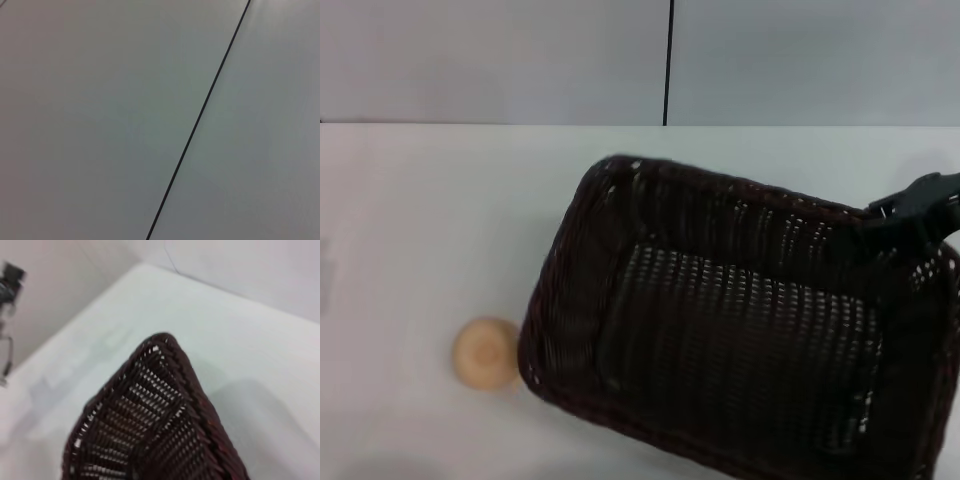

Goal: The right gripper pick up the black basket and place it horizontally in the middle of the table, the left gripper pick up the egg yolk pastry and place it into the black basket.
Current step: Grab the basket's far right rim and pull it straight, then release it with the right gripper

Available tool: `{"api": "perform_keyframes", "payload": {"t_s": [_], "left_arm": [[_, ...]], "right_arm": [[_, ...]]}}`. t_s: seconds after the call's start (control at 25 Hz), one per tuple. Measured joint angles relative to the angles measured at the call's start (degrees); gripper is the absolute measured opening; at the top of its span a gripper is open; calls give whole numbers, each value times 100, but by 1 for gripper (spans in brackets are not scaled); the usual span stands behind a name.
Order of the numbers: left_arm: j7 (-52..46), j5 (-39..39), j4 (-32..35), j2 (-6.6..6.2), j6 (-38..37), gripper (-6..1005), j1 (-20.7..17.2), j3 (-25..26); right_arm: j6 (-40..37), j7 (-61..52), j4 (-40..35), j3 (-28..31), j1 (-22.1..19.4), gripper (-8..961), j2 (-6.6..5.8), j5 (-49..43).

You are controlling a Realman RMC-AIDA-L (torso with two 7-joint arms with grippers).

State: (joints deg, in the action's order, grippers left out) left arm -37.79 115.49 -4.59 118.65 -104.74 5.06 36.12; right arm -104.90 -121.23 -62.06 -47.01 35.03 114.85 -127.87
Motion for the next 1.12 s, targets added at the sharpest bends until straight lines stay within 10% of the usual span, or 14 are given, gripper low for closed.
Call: {"api": "perform_keyframes", "payload": {"t_s": [0.76,1.12], "left_arm": [[0,-4,-66,-7,110,668,28,0],[0,1,-226,0,25,668,-30,-192]], "right_arm": [[-513,1596,413,124,601,219,-645,847],[-462,2280,617,-19,962,235,-552,194]]}}
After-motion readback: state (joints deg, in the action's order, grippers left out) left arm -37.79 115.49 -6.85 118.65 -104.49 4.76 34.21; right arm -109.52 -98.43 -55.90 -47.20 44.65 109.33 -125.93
